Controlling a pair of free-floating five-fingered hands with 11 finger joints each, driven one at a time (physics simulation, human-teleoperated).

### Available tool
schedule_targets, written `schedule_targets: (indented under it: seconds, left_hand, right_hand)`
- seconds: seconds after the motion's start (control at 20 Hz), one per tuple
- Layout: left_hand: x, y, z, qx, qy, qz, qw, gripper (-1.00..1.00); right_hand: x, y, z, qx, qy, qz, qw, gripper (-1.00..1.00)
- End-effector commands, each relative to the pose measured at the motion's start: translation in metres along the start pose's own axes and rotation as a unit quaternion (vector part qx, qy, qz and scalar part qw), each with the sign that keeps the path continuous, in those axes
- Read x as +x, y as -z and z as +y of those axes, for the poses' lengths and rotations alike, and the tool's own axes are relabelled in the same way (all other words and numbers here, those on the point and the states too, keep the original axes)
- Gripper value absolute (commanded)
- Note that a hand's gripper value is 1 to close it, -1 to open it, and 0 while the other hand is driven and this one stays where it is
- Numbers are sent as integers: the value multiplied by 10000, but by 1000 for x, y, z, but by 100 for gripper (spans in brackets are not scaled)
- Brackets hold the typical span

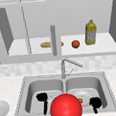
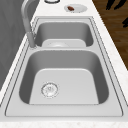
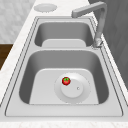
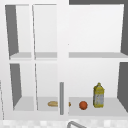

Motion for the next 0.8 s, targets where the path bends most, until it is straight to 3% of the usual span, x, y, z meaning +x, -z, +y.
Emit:
schedule_targets:
  seconds: [0.0, 0.15, 0.4, 0.55, 0.75]
  left_hand:
    - [3, 0, 1, 729, -77, -23, 9973, -100]
    - [2, 2, 1, 840, 43, -109, 9964, -100]
    - [2, 3, 1, 822, 225, -162, 9962, -100]
    - [2, 5, 0, 1026, 125, -290, 9942, -100]
    - [3, 7, 1, 1189, 19, -391, 9921, -100]
  right_hand:
    - [0, 0, 0, 0, 0, 0, 10000, 0]
    - [0, 0, 0, 0, 0, 0, 10000, 0]
    - [0, 0, 0, 0, 0, 0, 10000, 0]
    - [0, 0, 0, 0, 0, 0, 10000, 0]
    - [0, 0, 0, 0, 0, 0, 10000, 0]
